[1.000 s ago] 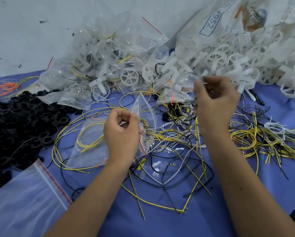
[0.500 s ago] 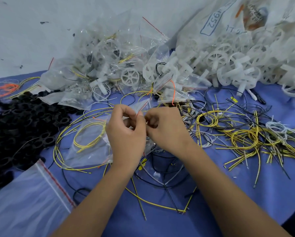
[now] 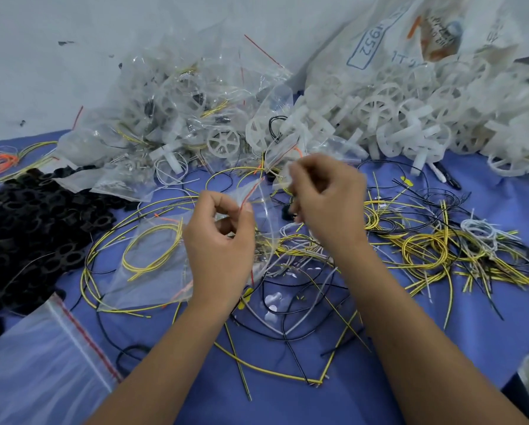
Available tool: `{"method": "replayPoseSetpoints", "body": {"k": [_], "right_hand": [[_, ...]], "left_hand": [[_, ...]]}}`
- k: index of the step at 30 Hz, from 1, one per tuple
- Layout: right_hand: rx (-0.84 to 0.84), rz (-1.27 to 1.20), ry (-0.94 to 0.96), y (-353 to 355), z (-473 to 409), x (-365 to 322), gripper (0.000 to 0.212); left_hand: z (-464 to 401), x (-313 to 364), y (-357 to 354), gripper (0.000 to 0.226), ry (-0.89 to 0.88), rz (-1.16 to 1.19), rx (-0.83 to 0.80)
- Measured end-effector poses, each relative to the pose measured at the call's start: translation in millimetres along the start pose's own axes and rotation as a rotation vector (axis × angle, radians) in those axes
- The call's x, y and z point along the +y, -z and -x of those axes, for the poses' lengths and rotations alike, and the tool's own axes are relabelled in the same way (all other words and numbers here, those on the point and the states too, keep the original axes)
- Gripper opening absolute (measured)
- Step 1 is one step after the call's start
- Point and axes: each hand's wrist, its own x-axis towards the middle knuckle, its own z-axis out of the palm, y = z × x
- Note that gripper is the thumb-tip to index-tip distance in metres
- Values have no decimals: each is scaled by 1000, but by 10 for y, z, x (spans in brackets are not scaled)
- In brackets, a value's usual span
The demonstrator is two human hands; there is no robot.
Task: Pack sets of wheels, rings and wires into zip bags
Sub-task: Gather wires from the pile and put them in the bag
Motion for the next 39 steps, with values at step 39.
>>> {"method": "replayPoseSetpoints", "body": {"k": [39], "right_hand": [[511,211,250,172,-277,-38,16]], "left_hand": [[-90,-254,88,14,257,-202,140]]}}
